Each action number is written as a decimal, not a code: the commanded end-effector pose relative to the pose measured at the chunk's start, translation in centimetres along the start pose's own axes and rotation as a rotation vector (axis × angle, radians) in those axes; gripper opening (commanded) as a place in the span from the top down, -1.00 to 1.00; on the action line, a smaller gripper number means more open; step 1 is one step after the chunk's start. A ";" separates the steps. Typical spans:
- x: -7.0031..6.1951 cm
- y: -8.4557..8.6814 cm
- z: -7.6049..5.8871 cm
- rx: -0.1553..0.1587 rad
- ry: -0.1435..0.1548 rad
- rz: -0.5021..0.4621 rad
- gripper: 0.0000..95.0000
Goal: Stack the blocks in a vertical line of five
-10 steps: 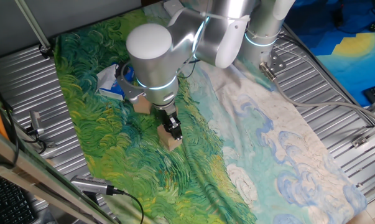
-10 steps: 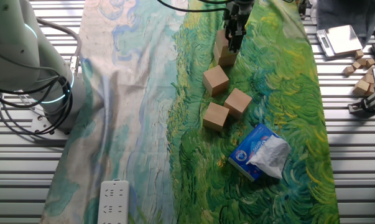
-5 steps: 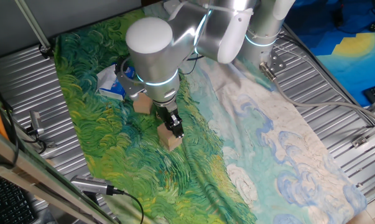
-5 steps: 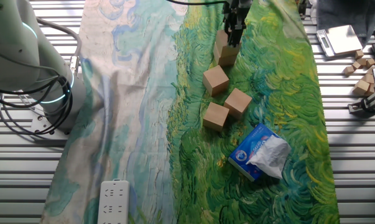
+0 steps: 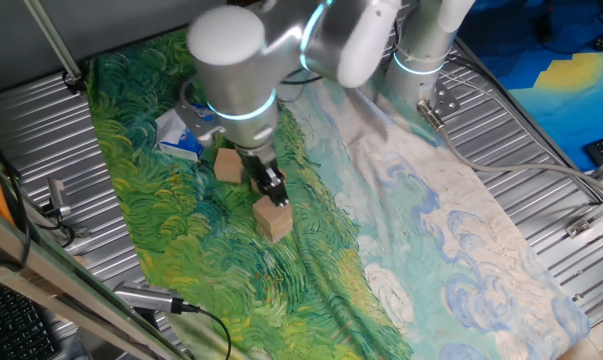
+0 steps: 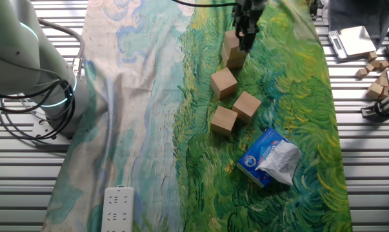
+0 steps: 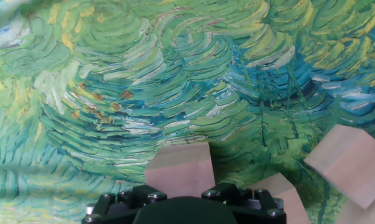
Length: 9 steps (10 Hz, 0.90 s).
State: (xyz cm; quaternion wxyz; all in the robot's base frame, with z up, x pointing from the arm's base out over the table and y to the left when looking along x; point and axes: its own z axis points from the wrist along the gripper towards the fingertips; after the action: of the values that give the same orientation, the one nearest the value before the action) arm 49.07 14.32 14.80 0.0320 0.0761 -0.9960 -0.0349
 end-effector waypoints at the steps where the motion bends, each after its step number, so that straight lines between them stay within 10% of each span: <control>1: -0.9 -1.8 -0.5 0.004 -0.001 -0.032 -0.60; 9: -1.7 -12.0 2.8 0.020 -0.036 -0.159 -0.60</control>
State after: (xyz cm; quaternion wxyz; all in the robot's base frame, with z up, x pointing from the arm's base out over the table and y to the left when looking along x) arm 52.23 2.89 11.04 0.0120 0.1535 -0.9876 -0.0292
